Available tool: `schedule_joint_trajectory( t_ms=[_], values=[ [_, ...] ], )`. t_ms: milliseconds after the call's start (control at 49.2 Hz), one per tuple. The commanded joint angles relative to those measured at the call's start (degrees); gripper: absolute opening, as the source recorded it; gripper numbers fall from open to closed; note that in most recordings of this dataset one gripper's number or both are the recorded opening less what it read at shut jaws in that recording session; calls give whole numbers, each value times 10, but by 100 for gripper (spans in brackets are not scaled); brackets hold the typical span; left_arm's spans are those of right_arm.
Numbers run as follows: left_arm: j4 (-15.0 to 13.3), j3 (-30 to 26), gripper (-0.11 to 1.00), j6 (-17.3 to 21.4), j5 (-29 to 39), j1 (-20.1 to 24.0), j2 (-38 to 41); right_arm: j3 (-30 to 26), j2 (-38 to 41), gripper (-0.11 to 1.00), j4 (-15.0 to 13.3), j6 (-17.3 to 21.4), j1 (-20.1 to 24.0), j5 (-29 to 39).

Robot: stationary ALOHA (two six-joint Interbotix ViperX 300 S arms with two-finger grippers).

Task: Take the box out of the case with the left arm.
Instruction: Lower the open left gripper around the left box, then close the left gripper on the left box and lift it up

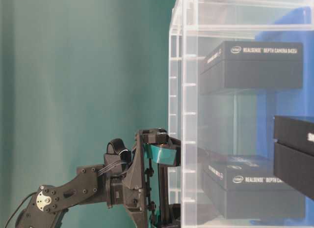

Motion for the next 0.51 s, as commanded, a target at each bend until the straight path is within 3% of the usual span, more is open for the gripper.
schedule_joint_trajectory(
  t_ms=[0,102,203,488],
  values=[
    [1,1,87,-4,-5,2,-4,-15,3,1,1,1,0,1],
    [1,0,80,-2,-4,2,-4,-14,3,1,1,1,0,1],
    [1,-1,62,-4,-5,2,-4,-15,3,1,1,1,0,1],
    [1,-2,62,-4,-5,1,-5,-14,3,1,1,1,0,1]
  ],
)
